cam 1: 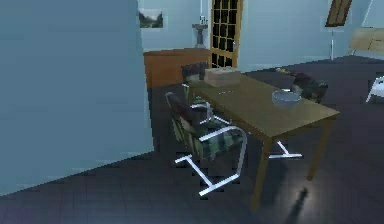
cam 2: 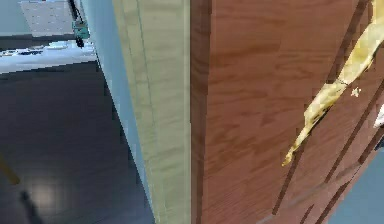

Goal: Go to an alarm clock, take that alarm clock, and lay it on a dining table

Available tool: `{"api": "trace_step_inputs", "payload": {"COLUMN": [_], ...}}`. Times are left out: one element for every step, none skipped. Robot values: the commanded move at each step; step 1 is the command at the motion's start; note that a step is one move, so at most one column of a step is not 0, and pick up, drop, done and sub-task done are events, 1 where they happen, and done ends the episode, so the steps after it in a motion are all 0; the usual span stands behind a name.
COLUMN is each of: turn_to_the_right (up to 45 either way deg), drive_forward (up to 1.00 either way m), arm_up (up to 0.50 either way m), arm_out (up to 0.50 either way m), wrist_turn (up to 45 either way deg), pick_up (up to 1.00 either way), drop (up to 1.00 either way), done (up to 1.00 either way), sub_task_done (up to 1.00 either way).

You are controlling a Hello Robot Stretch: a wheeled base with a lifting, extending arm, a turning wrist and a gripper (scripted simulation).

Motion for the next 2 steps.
{"api": "trace_step_inputs", "payload": {"turn_to_the_right": [-6.0,0.0], "drive_forward": [0.00,0.25], "arm_up": [0.00,0.00], "arm_out": [0.00,0.00], "wrist_turn": [0.0,0.0], "pick_up": [0.00,0.00], "drop": [0.00,0.00], "done": [0.00,0.00], "sub_task_done": [0.00,0.00]}}
